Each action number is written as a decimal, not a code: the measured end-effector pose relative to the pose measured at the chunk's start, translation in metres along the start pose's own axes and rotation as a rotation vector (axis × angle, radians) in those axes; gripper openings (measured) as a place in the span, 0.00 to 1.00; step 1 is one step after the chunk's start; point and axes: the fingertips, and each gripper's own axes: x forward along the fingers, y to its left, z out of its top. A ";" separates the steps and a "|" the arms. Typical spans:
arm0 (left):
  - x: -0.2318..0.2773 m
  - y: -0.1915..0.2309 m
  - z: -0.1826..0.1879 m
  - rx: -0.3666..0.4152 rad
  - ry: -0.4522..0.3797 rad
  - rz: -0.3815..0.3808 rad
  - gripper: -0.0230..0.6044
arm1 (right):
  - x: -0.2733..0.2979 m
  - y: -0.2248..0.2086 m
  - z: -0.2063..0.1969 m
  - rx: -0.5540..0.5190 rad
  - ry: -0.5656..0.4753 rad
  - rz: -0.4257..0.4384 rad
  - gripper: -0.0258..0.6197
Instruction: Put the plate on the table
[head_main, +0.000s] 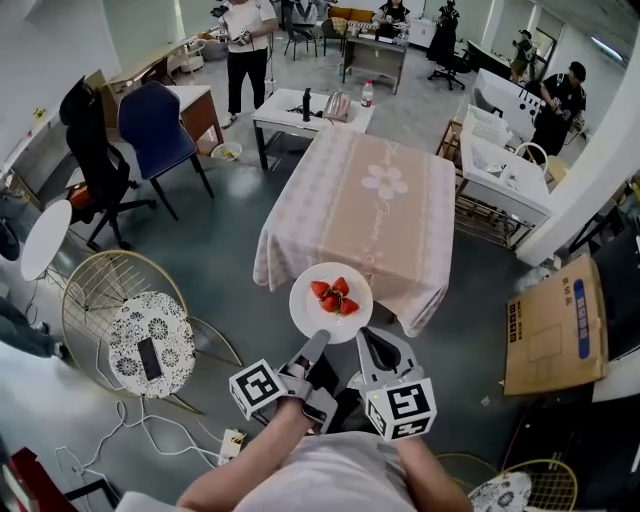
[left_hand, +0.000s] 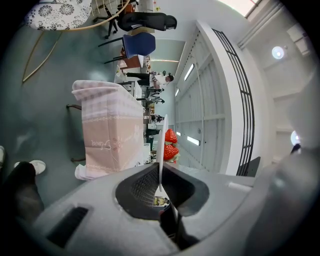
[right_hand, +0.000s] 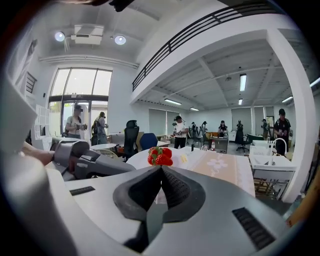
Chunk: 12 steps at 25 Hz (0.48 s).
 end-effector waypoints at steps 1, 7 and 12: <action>0.005 0.001 0.001 0.000 0.000 0.002 0.06 | 0.004 -0.004 0.000 0.004 0.001 0.001 0.05; 0.039 0.007 0.009 0.004 0.000 0.030 0.07 | 0.028 -0.032 0.003 0.024 0.005 0.019 0.05; 0.076 0.010 0.016 0.001 -0.003 0.042 0.07 | 0.050 -0.061 0.007 0.038 0.012 0.036 0.05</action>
